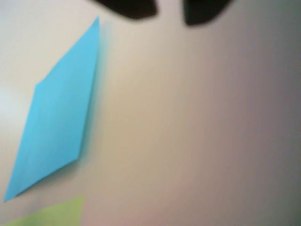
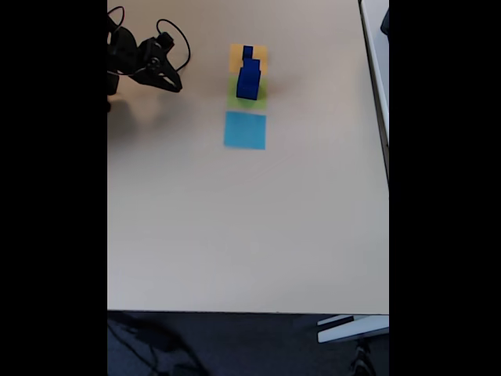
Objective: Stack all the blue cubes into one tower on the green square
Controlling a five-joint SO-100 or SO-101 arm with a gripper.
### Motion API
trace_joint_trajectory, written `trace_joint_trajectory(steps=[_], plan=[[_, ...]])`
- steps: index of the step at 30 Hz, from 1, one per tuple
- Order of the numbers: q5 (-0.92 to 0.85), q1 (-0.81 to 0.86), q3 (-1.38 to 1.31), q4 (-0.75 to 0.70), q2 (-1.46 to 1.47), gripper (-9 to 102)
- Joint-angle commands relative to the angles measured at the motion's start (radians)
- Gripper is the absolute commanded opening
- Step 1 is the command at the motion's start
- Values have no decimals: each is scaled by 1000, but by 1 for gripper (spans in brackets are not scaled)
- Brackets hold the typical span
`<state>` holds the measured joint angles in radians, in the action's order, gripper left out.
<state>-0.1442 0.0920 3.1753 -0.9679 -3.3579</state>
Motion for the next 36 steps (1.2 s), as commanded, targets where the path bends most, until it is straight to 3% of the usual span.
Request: trace_joint_trajectory(steps=[1, 36], plan=[[-5, -12, 5, -3, -25, 0], [-46, -67, 3, 29, -25, 0]])
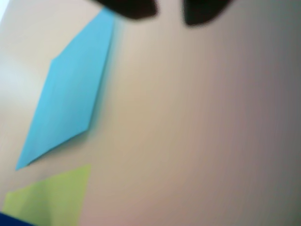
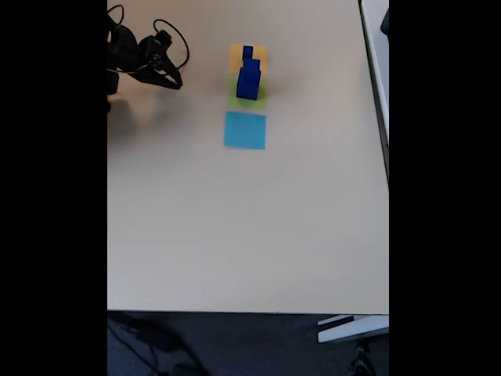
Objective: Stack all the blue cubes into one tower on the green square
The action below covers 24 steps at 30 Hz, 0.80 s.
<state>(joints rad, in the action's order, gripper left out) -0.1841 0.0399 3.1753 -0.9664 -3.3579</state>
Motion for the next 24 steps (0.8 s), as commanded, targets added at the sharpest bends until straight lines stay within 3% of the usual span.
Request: trace_joint_trajectory(steps=[1, 24], plan=[[-6, -21, 3, 34, -25, 0], [26, -141, -112, 127, -25, 0]])
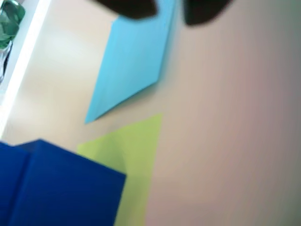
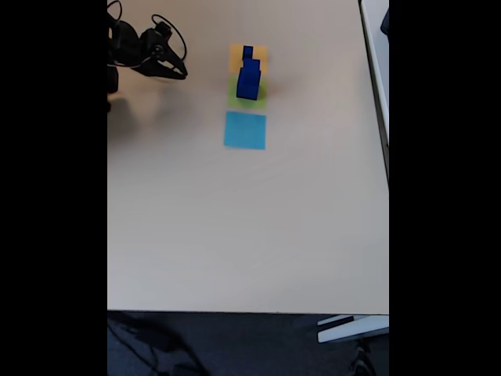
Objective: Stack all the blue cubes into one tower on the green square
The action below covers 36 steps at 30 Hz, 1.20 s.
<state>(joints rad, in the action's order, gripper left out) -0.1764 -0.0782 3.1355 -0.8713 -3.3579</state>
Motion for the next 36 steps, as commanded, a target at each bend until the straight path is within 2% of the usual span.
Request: trace_joint_trajectory(steps=[1, 11, 36], plan=[[29, -31, -77, 37, -25, 0], [57, -37, -130, 77, 25, 0], [109, -35, -460, 130, 551, 0]])
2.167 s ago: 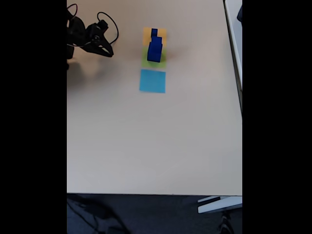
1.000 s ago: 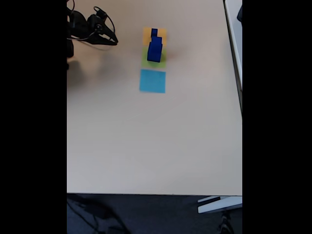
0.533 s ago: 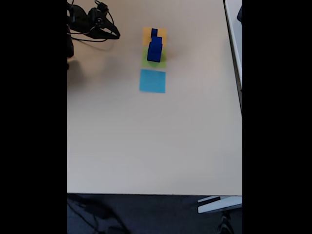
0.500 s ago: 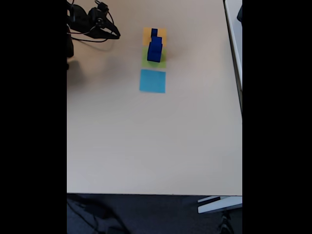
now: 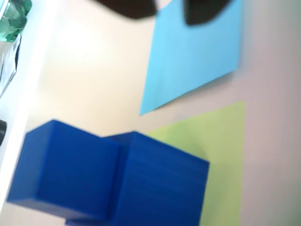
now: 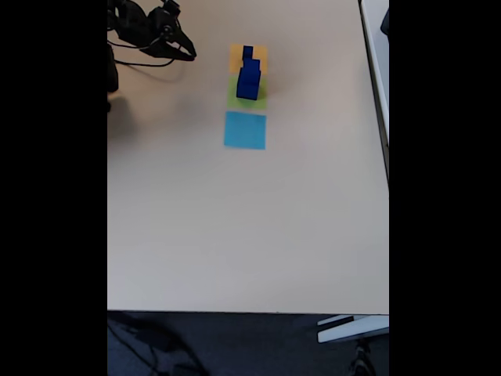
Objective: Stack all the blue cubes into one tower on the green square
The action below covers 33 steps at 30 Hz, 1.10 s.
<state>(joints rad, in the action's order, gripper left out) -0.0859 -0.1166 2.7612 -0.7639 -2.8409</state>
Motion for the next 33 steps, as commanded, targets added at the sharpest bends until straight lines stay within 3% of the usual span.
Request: trace_joint_trajectory(steps=[1, 33], plan=[[26, 3, -92, 23, 43, 0], [61, -18, -509, 2, 548, 0]])
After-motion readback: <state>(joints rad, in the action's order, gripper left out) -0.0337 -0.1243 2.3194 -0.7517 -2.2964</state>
